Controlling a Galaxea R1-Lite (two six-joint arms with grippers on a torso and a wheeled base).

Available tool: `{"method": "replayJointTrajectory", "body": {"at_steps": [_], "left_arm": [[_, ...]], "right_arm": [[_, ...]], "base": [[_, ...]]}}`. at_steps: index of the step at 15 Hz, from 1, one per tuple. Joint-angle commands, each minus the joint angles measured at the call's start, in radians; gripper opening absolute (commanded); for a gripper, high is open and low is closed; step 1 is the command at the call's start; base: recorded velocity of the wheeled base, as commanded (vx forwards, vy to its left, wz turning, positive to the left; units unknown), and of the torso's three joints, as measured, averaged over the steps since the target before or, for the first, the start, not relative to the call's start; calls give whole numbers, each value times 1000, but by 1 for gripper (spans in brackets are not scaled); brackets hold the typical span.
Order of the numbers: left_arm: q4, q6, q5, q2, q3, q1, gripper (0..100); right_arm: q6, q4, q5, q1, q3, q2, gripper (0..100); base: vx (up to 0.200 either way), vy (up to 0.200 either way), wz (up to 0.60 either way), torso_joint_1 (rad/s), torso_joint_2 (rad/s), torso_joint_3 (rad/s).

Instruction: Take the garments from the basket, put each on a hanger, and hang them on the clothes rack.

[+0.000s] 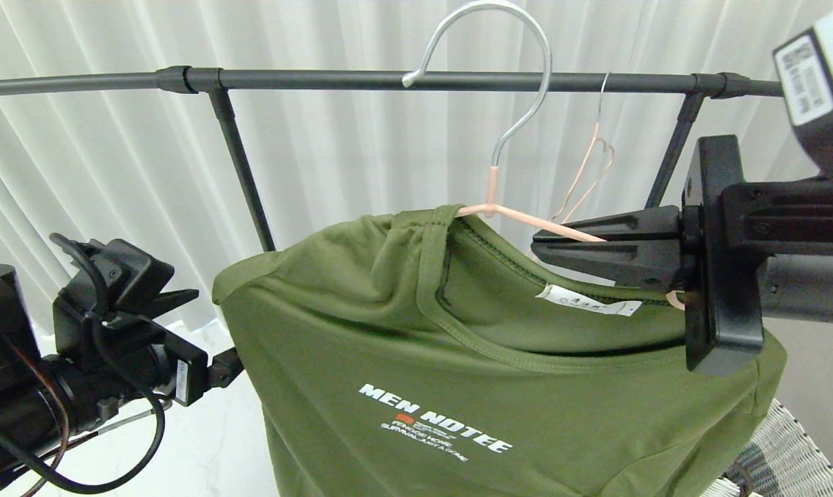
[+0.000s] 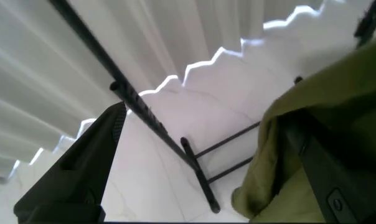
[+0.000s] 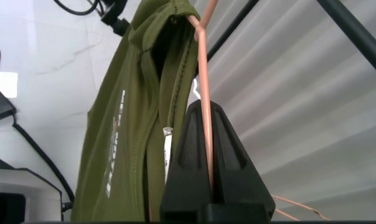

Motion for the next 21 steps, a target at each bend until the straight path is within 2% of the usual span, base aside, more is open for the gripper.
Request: {"method": "replayJointTrajectory", "body": {"at_steps": [1,4,6,14,18,20,21], "left_arm": [[-5,-4,1,4,3,44,100],[-28,-14,-1,1,-2,75,100],[-57,-17,-6,1,3,72,100],[-71,-11,-6,13,23,42,100],[-109,-10,-6,13,57,-50,100],[-111,-7,-4,16,84,-68,100],[-111,-7,-4,18,89,-68,0]], "right_arm": [[0,0,0,-7,3,-9,0],[1,0,0,-8,3,-10,0],[1,0,0,-7,3,-4,0],[1,1,-10,-4,3,-10,0],[1,0,-10,-2,3,-10,0],[1,0,-10,-2,1,-10,0],[1,0,-10,-2,1,-12,0]], "base": [[0,0,0,0,0,0],[0,0,0,0,0,0],[0,0,0,0,0,0],[0,0,0,0,0,0],[0,0,0,0,0,0],[0,0,0,0,0,0],[0,0,0,0,0,0]]}}
